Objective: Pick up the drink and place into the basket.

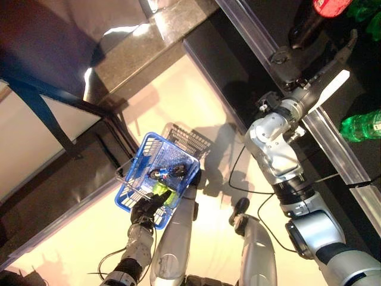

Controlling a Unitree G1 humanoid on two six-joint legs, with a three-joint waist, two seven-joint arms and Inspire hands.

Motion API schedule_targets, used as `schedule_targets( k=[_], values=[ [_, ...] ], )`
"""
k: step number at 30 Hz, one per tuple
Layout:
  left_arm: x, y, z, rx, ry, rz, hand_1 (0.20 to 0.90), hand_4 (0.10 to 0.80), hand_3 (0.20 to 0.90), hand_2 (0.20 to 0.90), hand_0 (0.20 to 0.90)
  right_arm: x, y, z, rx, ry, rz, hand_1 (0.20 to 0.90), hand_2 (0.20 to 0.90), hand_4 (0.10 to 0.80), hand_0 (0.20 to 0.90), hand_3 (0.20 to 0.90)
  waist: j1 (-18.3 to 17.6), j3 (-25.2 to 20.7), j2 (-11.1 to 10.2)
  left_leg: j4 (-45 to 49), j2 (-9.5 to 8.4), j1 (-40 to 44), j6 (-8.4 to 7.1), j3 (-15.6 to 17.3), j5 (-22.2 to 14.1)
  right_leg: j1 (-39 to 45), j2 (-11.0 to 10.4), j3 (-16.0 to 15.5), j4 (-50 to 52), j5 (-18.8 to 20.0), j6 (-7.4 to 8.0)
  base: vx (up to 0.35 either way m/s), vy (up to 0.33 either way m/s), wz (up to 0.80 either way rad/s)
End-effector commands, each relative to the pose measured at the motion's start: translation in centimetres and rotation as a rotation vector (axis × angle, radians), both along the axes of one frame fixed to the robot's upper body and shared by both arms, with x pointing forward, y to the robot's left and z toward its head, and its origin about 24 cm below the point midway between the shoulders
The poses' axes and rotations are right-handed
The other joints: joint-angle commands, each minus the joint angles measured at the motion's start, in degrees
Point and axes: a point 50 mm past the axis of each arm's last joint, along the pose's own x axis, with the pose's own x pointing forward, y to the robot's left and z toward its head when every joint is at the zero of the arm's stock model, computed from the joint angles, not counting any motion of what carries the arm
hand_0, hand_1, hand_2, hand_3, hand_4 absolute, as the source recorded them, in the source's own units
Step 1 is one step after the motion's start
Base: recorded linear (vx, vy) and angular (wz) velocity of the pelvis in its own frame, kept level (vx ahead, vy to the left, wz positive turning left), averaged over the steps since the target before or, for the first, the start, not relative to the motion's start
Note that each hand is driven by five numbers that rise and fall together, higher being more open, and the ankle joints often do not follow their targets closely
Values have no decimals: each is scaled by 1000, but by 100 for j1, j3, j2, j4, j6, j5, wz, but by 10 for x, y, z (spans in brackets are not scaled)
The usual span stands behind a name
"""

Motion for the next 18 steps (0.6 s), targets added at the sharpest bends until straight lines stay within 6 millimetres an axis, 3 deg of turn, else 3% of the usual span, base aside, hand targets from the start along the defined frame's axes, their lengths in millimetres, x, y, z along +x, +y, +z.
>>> schedule_targets(
  k=[1,11,18],
  values=[
    [-4,-4,13,5,-126,14,300,100,200,300,300,-16,-8,69,-17,-309,13,900,900,800,900,900,-25,-82,83,698,-44,-112,37,-170,-723,-52,-164,219,-784,1020,98,32,40,0],
    [-2,2,17,5,-131,16,300,100,200,300,300,-11,-8,96,-125,-307,104,900,900,800,900,900,23,-82,45,899,-102,-474,80,-224,-778,-381,-147,234,-748,1093,106,38,14,-4],
    [-16,18,11,29,-98,28,300,100,200,300,300,-11,-16,115,-115,-338,157,900,900,800,900,900,135,-82,-57,1021,-94,-494,54,-292,-999,-341,-123,212,-763,1031,191,64,-7,1]
  ],
)
